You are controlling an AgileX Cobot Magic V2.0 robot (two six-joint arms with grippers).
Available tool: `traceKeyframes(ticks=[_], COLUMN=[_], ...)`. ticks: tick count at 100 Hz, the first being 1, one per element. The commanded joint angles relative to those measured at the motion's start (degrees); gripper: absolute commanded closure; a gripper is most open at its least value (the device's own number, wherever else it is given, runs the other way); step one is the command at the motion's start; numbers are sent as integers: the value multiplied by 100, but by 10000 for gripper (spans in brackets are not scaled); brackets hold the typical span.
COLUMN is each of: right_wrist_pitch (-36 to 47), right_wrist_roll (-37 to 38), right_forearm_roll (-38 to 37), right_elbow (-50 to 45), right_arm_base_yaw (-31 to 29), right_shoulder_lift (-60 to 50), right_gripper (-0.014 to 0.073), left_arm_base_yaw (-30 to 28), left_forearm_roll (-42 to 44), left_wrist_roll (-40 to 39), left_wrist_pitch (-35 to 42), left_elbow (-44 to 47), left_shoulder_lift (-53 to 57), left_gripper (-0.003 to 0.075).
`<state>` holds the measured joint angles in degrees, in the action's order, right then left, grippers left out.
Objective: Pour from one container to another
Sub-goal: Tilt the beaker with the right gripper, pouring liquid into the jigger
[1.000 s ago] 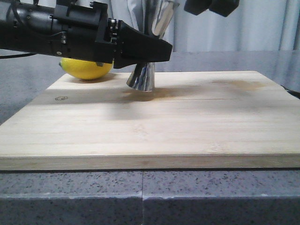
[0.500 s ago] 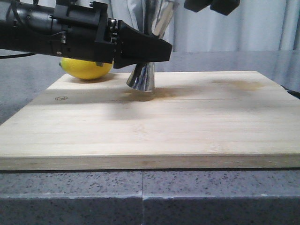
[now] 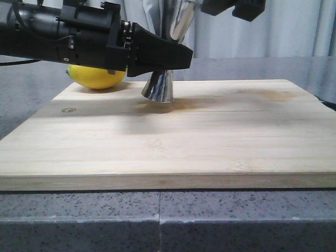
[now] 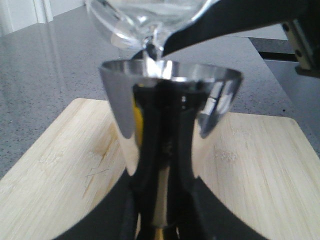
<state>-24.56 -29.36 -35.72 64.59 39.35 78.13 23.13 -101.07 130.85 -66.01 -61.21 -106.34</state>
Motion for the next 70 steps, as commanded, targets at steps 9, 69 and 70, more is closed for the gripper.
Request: traceKeyframes(ticks=[9, 69, 70], right_wrist_pitch=[350, 350, 350], right_wrist_roll=[-59, -68, -68], right_forearm_roll=[-265, -594, -594], right_elbow=[222, 222, 222], right_arm_base_yaw=[0, 0, 0], right_shoulder_lift=[-171, -171, -171], right_gripper=[322, 322, 322], left_arm_base_yaw=[59, 59, 59], left_forearm_roll=[-497, -497, -497], left_wrist_roll=[-25, -25, -25], left_wrist_pitch=[-618, -618, -618], left_elbow=[-163, -163, -163], left_shoulder_lift=[261, 261, 261], left_gripper=[739, 739, 739])
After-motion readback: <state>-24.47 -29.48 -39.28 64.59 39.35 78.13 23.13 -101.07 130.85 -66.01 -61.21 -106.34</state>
